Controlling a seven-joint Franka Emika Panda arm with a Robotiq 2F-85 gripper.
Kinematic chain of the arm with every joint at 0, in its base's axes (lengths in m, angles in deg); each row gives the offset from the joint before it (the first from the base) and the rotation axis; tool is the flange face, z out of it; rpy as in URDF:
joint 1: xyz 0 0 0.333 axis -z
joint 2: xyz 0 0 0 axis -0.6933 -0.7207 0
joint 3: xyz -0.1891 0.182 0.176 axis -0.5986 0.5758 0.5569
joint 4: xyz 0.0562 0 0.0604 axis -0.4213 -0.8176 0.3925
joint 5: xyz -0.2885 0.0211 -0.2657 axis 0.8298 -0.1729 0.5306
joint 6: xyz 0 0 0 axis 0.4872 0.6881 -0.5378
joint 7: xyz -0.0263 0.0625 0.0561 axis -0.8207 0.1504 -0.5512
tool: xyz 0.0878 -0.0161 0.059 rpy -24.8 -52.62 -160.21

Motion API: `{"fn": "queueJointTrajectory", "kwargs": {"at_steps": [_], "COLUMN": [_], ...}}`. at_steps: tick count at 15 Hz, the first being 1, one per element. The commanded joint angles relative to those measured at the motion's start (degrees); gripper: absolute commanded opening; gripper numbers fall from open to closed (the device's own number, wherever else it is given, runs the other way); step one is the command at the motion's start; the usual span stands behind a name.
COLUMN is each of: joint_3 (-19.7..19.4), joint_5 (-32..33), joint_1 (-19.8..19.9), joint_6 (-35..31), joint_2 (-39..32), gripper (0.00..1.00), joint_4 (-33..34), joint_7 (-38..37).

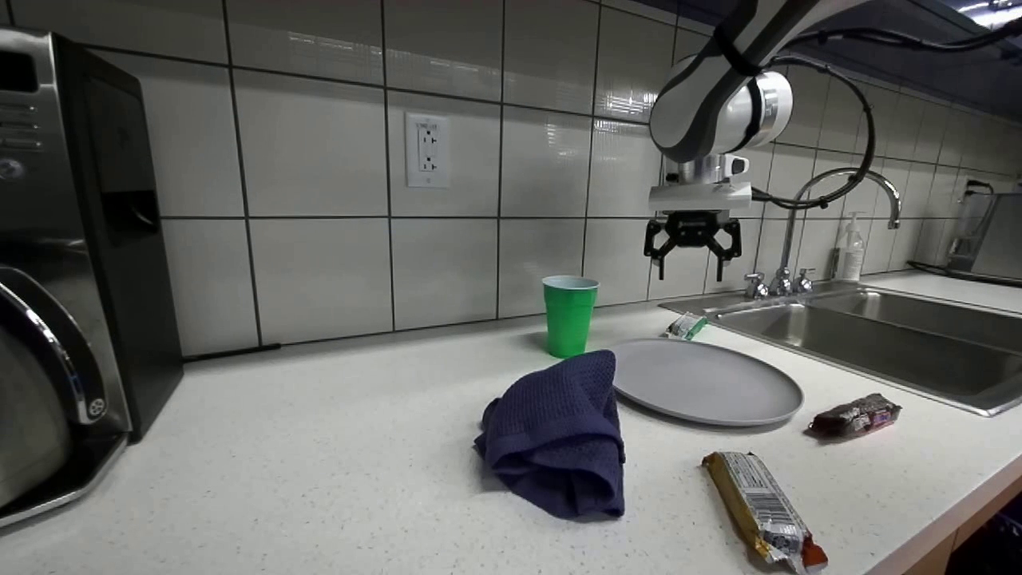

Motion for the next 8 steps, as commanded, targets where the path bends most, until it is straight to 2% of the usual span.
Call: {"fn": "queueJointTrajectory", "kwargs": {"at_steps": [1,8], "joint_3": [0.96,1.09], "joint_5": [-2.75,-7.27], "joint_1": [1.81,3.58], "joint_6": [1.10,1.53], "joint_2": [-3.26,-8.36], "gripper": [1.00,1.00], "joint_4": [4.53,9.94], "joint_7": [-1.84,-2.19]}}
